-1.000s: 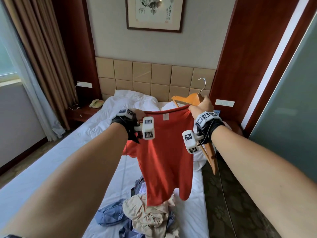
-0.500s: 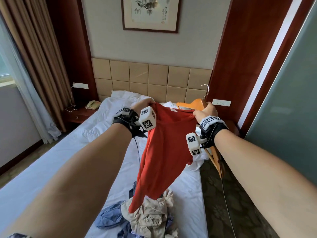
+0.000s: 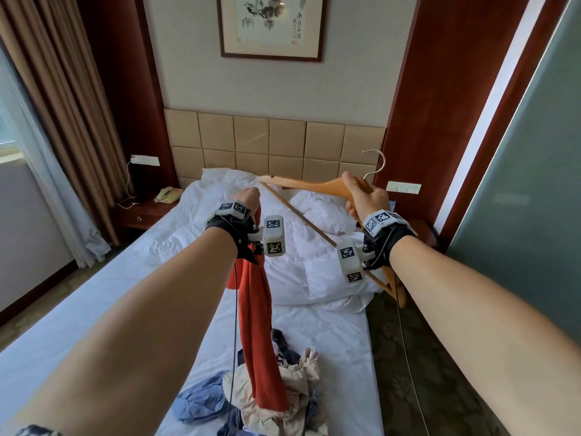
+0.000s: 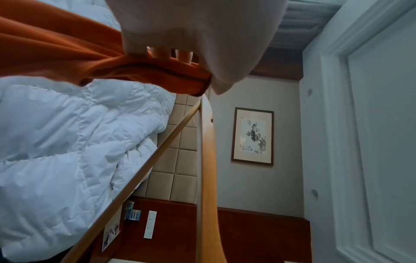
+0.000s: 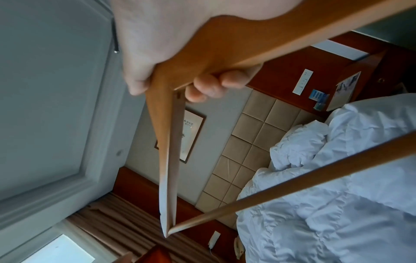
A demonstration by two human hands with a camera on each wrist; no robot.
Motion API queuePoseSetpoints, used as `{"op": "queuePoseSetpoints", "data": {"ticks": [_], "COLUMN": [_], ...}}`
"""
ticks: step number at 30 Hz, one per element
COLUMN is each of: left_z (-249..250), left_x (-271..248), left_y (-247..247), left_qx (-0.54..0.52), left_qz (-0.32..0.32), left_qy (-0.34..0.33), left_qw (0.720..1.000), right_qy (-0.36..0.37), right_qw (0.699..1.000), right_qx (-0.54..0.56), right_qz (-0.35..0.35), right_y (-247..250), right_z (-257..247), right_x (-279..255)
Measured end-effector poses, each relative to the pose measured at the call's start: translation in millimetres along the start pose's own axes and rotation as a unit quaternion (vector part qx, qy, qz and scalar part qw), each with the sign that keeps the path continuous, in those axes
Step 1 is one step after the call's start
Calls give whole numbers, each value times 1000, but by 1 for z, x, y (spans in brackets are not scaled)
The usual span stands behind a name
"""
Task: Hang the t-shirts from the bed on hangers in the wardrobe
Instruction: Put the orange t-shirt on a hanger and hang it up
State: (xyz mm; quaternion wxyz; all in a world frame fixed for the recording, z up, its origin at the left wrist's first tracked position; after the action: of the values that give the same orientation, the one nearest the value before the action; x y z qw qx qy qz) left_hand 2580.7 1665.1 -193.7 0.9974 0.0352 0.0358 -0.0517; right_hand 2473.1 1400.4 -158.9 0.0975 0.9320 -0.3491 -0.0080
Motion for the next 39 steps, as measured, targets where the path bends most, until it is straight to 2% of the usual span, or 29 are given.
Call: {"op": "queuePoseSetpoints", "data": {"ticks": [5, 7, 10, 14, 18, 21, 25, 28, 33, 36, 39], "left_z": [-20, -2, 22, 30, 35, 44, 60, 73, 91, 93, 94], "left_x": [45, 19, -5, -13, -20, -27, -36, -45, -60, -66, -69], "left_y": [31, 37, 41, 42, 22, -5, -31, -41, -59, -68, -69], "left_qx": [15, 6, 92, 242, 310, 298, 319, 331, 359, 385, 400], "left_qz": [89, 123, 128, 85, 33, -21, -56, -69, -93, -107, -79], "left_qy": [-16, -44, -96, -127, -152, -202, -268, -318, -359, -359, -392], "left_qw": [996, 991, 983, 958, 938, 933, 907, 886, 856, 843, 825], "right_qy": [7, 3, -3, 4, 37, 71, 111, 105, 87, 71, 68], "right_qw": [1000, 999, 998, 996, 995, 991, 980, 974, 965, 971, 973], "right_qx": [-5, -6, -17, 2, -2, -36, -76, -107, -138, -113, -76], "right_qz": [-15, -37, -65, -85, -92, -110, -148, -168, -207, -200, -206], "right_y": [0, -4, -8, -13, -23, -37, -55, -65, -75, -69, -67], "right_z": [0, 2, 3, -1, -10, -19, -31, -30, -25, -23, -22], "right_x": [-5, -6, -10, -17, -23, -30, -40, -40, -42, -42, -39]}}
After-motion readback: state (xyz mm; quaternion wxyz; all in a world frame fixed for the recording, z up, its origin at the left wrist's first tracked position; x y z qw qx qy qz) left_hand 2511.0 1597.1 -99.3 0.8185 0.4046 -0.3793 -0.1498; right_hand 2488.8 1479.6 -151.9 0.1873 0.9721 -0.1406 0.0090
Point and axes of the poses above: each hand's wrist, its own x-axis towards the middle knuckle, its own y-axis out of the back of the hand, z = x × y, the point moved 7 cm from there along x, towards the middle knuckle, and after that the axes turned 7 degrees about -y, right-handed, at the moved point
